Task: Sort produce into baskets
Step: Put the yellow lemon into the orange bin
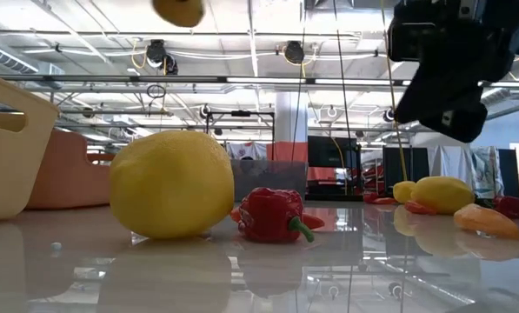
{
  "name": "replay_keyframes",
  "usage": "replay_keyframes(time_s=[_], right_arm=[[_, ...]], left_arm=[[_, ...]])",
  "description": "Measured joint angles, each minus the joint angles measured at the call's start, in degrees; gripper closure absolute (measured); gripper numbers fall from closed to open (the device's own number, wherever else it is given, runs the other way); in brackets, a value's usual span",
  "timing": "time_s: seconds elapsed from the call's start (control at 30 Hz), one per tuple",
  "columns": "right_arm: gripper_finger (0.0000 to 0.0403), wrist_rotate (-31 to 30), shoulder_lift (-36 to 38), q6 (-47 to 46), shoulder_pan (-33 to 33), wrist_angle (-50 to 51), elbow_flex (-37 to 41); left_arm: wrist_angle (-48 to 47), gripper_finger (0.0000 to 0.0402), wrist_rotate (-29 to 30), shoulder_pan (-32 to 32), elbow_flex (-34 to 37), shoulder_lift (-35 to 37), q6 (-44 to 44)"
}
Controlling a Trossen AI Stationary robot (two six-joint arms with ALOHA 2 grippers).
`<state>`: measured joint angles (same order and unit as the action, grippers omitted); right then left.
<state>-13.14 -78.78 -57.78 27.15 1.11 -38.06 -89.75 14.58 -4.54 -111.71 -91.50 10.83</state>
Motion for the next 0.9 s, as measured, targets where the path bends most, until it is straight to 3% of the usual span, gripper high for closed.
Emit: replay_keyframes(time_s=[0.17, 0.33, 0.53, 0.67, 0.9], right_arm=[[0.0403, 1.5, 0.0, 0.2, 0.0, 0.3, 0.0], [0.0403, 1.5, 0.0, 0.2, 1.4, -0.1, 0.0], [0.0403, 1.5, 0.0, 0.4, 3.3, 0.0, 0.0], [0.0403, 1.5, 0.0, 0.1, 4.2, -0.1, 0.0], [0.0403, 1.1, 0.0, -7.4, 4.4, -0.1, 0.0]], left_arm=[[-0.1, 0.0151, 2.7, 0.0, 12.9, 11.4, 11.9], [2.2, 0.0151, 4.1, -1.0, 28.0, 22.2, 31.1], [8.1, 0.0151, 4.4, -4.6, 44.5, 28.9, 50.6], [15.9, 0.0151, 5.1, -5.9, 52.8, 29.2, 54.5], [32.0, 0.0148, 5.2, -6.1, 64.1, 28.2, 51.3]])
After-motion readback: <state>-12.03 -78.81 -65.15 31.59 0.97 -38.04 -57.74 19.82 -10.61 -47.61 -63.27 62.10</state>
